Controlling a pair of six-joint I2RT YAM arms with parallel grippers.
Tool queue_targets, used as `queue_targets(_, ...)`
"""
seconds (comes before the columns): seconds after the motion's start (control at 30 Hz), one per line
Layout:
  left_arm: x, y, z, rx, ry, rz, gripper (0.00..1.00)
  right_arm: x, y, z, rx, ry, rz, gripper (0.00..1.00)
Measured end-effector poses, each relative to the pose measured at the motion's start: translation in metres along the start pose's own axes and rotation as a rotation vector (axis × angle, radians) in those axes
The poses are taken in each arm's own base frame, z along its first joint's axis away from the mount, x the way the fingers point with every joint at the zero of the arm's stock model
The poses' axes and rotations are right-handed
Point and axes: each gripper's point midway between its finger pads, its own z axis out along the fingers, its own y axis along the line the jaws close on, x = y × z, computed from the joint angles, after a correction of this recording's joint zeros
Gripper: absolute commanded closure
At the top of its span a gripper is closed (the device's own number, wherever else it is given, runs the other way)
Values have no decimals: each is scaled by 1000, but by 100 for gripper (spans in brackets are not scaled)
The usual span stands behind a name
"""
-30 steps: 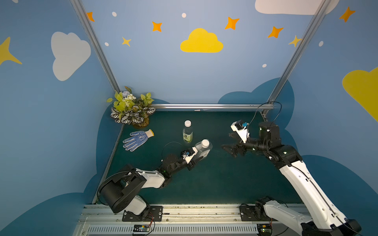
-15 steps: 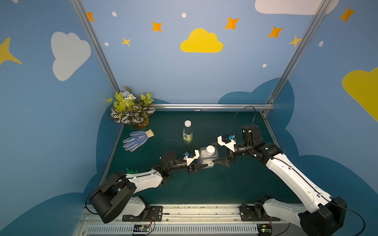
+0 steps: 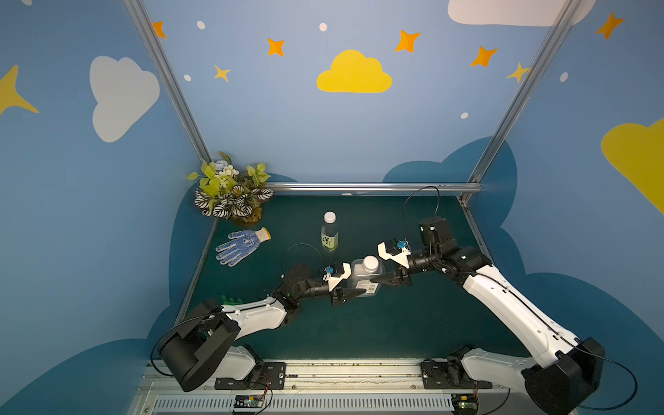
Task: Screw on the bottle caps
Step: Screw the bottle cap onto the plastic bottle, then place the plastic bottle at the center of the board.
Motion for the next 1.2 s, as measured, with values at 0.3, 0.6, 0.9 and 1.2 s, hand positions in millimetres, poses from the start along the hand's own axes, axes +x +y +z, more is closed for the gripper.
queue_targets(0.3,15,27,-19,-189,28,2,5,31,-51,-12,278,161,121,53)
queue_targets(0.6,20,46,-57,-439,67,26,0,110,-144,-10,633,316,305,58)
queue_targets(0.9,5,81,-117,-807,94,38,0,165,-188,11,745,376,424,54)
queue_targets(1.2,17,91,-141,-922,156,1,0,162,-203,5,824,350,441,11)
